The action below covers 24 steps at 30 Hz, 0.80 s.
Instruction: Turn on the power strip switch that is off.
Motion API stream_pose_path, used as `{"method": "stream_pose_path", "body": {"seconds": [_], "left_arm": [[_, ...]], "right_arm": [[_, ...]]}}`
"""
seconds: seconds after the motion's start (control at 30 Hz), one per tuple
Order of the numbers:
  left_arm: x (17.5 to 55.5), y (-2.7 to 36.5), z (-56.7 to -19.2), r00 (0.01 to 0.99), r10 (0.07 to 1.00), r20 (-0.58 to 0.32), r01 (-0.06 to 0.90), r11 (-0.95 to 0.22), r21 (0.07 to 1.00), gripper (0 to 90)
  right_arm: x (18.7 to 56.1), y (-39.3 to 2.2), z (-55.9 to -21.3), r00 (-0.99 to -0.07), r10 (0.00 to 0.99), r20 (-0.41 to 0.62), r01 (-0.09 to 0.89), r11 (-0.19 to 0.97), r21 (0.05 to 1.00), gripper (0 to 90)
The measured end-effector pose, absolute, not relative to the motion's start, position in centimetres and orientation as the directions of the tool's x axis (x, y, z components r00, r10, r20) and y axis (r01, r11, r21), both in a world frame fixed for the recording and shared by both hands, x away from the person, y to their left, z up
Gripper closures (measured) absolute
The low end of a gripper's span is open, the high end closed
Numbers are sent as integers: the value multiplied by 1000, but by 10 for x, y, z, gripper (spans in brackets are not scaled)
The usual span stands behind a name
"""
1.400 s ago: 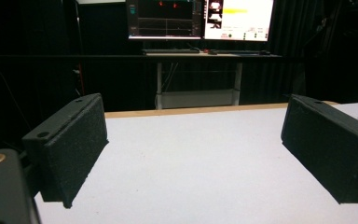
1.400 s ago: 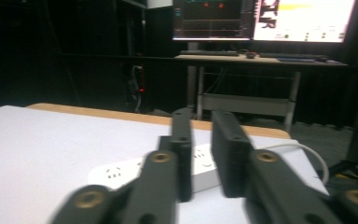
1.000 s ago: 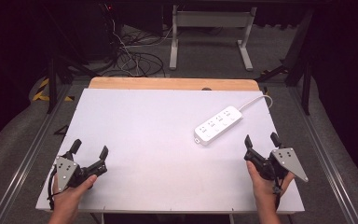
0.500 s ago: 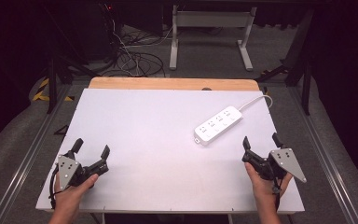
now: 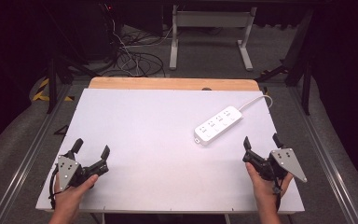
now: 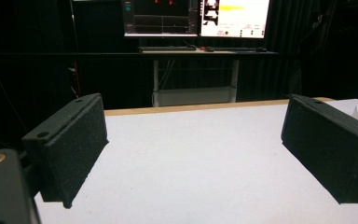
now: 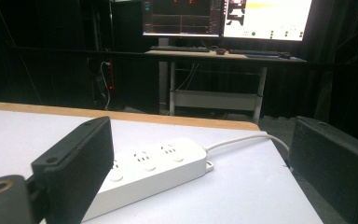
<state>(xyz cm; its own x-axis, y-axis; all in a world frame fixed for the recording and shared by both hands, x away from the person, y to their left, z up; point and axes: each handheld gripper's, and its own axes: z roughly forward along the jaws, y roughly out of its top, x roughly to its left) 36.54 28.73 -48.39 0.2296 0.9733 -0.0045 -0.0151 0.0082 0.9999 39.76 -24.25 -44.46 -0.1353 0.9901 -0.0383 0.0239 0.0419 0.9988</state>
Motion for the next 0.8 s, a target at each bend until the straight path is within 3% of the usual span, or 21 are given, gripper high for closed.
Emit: {"method": "stream_pose_path", "body": {"seconds": [0.8], "left_arm": [[364, 290, -484, 222, 975, -2, -14, 5, 1000, 74]], "right_arm": [[402, -236, -446, -157, 986, -50, 42, 58, 997, 93]]}}
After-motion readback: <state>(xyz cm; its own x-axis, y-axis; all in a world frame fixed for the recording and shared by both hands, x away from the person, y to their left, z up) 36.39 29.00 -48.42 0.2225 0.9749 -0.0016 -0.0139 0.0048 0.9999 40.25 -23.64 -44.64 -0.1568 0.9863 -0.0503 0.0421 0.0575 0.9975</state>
